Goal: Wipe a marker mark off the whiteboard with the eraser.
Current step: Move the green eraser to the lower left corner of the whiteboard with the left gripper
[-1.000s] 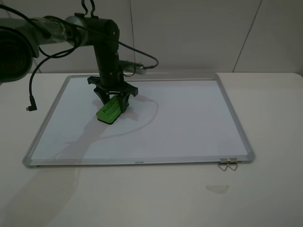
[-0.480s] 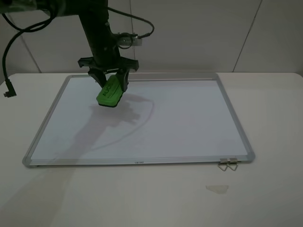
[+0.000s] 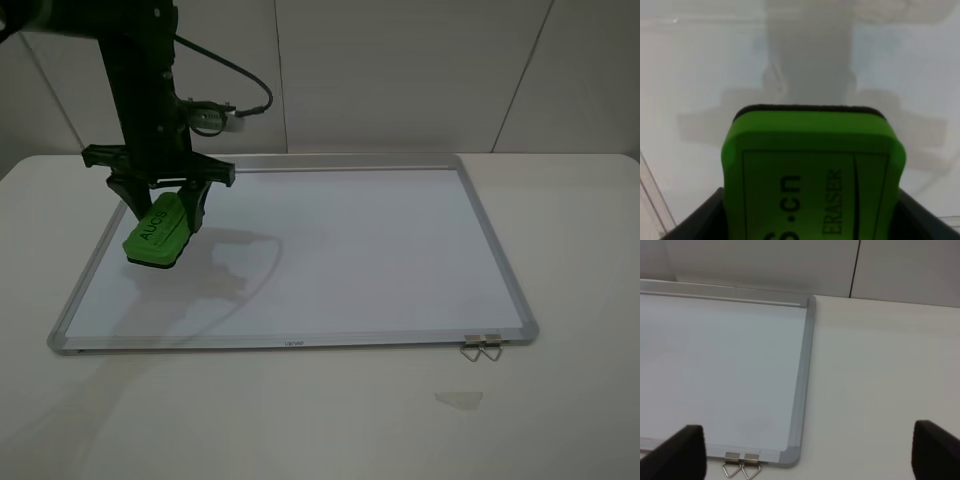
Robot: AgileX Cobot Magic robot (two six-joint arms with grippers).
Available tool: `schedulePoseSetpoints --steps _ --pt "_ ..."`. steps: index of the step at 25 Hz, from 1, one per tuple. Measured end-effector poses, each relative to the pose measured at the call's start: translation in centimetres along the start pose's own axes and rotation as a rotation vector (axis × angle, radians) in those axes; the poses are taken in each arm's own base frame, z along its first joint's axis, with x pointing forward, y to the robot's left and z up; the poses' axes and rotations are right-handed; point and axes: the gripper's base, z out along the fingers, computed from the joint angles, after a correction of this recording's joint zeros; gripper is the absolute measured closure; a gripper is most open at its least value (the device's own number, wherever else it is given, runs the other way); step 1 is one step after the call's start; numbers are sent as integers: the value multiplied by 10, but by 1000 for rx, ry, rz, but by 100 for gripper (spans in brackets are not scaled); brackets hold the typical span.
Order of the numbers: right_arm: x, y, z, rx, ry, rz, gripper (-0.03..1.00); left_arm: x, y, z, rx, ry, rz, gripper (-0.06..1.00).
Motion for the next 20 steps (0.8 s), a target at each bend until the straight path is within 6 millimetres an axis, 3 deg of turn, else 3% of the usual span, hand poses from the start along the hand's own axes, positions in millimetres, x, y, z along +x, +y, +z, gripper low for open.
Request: schedulePoseSetpoints --steps 8,13,20 --pt "0 0 0 0 0 0 15 53 44 24 35 -71 -168 35" --pt "0 0 0 0 0 0 15 84 56 44 57 -129 -210 35" --pt "0 0 0 0 0 0 15 91 70 62 35 -169 -236 35"
